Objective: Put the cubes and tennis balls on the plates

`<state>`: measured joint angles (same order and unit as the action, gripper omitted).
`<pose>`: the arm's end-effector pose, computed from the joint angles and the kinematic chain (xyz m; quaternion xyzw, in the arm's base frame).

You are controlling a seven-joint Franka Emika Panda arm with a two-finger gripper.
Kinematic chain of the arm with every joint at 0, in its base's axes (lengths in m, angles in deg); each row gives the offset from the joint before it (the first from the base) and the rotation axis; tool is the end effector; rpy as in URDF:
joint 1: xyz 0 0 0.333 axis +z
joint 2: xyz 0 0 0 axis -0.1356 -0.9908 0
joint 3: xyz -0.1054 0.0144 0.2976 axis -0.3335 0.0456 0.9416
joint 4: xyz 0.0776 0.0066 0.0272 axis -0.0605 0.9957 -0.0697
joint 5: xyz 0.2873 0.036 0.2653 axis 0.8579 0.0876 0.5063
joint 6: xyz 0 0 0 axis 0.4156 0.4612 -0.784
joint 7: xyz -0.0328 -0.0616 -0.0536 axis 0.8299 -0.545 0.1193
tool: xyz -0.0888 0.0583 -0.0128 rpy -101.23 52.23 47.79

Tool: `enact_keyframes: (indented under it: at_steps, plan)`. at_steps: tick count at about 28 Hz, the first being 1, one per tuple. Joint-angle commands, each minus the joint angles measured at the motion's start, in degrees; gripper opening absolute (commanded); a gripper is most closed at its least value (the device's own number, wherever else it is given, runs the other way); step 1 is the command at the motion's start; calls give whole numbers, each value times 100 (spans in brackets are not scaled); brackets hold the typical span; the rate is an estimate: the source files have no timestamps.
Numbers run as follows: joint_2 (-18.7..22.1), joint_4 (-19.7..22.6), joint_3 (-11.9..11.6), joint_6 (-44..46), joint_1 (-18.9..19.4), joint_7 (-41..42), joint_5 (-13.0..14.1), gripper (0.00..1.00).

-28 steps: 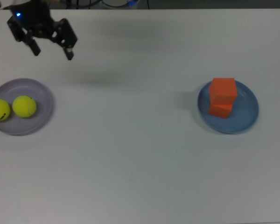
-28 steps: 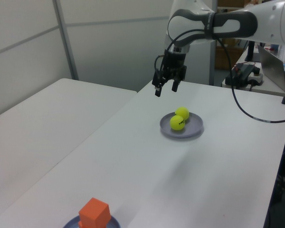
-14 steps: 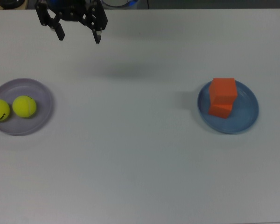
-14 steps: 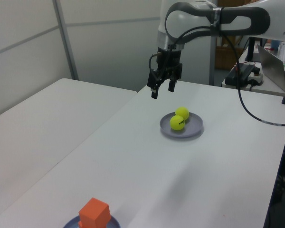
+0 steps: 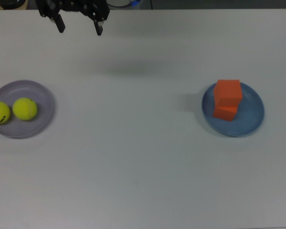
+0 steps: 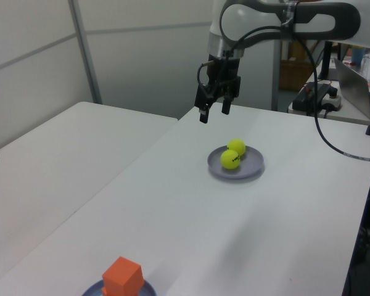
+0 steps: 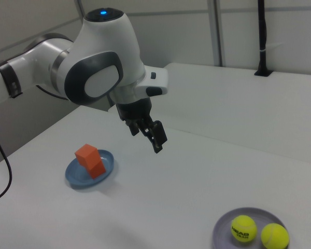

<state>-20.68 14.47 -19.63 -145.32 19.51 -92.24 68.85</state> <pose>0.5760 0.0535 0.6076 -0.9955 -0.0005 -0.0611 0.0726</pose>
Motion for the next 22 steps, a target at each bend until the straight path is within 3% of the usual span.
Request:
enact_keyframes:
  at_steps: [1,22]
  plan:
    - [241,132,-6,217,41,-119,-125,100]
    - [92,167,179,156,50,-128,-142,100]
